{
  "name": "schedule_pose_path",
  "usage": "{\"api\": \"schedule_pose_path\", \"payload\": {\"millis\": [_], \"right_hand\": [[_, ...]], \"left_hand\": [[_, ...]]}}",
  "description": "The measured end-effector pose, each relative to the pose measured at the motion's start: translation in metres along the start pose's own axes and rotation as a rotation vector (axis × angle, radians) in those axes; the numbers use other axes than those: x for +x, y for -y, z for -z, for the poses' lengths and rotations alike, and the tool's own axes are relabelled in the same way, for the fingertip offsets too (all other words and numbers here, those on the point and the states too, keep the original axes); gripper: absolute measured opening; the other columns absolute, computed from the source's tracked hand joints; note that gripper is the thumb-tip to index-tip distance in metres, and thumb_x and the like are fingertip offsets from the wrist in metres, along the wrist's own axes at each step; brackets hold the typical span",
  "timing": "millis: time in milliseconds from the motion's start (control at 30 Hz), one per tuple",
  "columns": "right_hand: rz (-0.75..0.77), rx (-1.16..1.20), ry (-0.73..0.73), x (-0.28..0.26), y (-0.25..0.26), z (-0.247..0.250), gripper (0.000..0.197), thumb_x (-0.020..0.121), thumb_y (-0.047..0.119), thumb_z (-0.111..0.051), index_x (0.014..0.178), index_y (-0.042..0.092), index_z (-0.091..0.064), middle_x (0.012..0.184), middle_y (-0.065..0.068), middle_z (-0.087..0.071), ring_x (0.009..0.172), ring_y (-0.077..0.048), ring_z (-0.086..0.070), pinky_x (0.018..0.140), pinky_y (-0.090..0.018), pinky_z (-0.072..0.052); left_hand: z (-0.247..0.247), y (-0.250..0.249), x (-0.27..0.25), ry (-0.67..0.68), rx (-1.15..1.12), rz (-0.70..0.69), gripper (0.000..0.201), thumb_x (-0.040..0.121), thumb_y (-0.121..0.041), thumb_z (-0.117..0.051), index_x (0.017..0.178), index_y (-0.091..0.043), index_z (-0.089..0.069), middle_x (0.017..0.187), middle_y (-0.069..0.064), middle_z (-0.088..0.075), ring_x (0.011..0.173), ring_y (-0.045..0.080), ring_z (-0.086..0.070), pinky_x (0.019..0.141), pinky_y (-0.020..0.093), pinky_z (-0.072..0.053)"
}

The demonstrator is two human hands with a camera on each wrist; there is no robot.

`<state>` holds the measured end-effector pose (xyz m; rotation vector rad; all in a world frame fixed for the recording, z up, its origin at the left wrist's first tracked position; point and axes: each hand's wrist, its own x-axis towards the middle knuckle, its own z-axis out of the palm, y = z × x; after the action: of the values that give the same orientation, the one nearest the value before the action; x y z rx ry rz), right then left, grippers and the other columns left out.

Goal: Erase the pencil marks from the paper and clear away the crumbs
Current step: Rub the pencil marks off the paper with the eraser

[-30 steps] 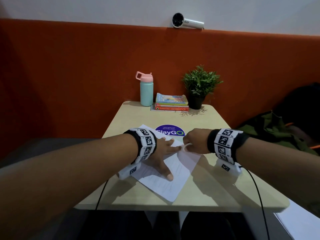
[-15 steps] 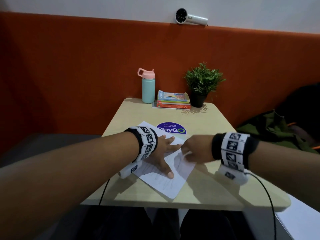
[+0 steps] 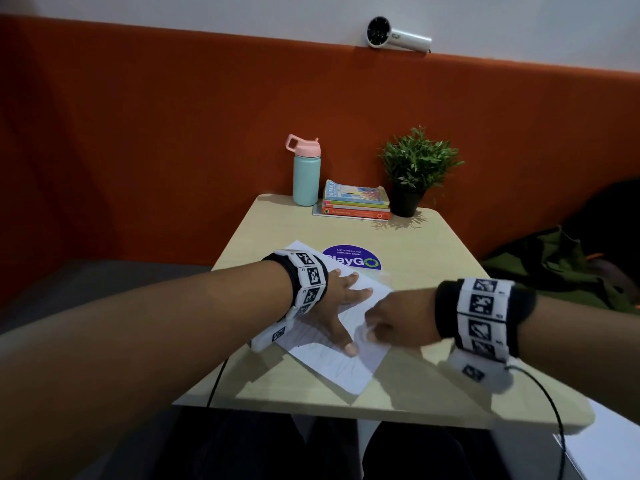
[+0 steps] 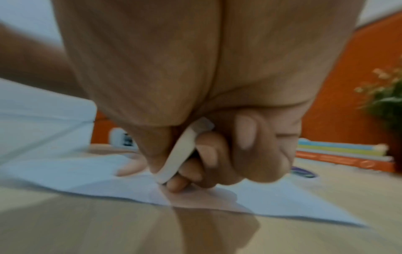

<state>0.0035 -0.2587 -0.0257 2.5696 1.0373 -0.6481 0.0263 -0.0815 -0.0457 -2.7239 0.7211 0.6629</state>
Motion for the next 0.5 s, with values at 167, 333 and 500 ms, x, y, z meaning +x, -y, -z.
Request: {"api": "schedule_pose_path", "payload": {"millis": [167,333,500], "right_hand": [[-0.123,-0.025,-0.072,0.012,-0.019,0.008,0.032,0.102,0.033,-0.036,0.113,0.011,-0.058,0.111,-0.010,-0.065,0.093,-0.023,-0.058,0.083,-0.031,-0.045],[0.025,0.017,0.026,0.000,0.004,0.001,0.030,0.103,0.037,-0.036,0.105,0.016,-0.058,0.103,-0.005,-0.064,0.087,-0.018,-0.054,0.081,-0.030,-0.042],[-0.156,-0.018,-0.049,0.013,-0.023,0.015,0.035,0.103,0.033,-0.035,0.113,0.010,-0.058,0.111,-0.011,-0.066,0.094,-0.023,-0.057,0.084,-0.032,-0.044]], "left_hand": [[-0.001,0.002,0.003,-0.001,0.009,0.001,0.122,0.074,-0.085,-0.060,0.158,-0.041,0.017,0.168,-0.002,0.022,0.156,0.030,0.012,0.120,0.063,-0.003],[0.000,0.000,0.000,-0.010,0.015,-0.005,0.121,0.076,-0.084,-0.060,0.158,-0.040,0.017,0.168,-0.001,0.023,0.156,0.030,0.011,0.120,0.061,-0.003],[-0.001,0.002,0.002,-0.003,0.012,-0.001,0.122,0.074,-0.086,-0.060,0.157,-0.043,0.017,0.168,-0.002,0.022,0.156,0.031,0.011,0.119,0.064,-0.004]]}}
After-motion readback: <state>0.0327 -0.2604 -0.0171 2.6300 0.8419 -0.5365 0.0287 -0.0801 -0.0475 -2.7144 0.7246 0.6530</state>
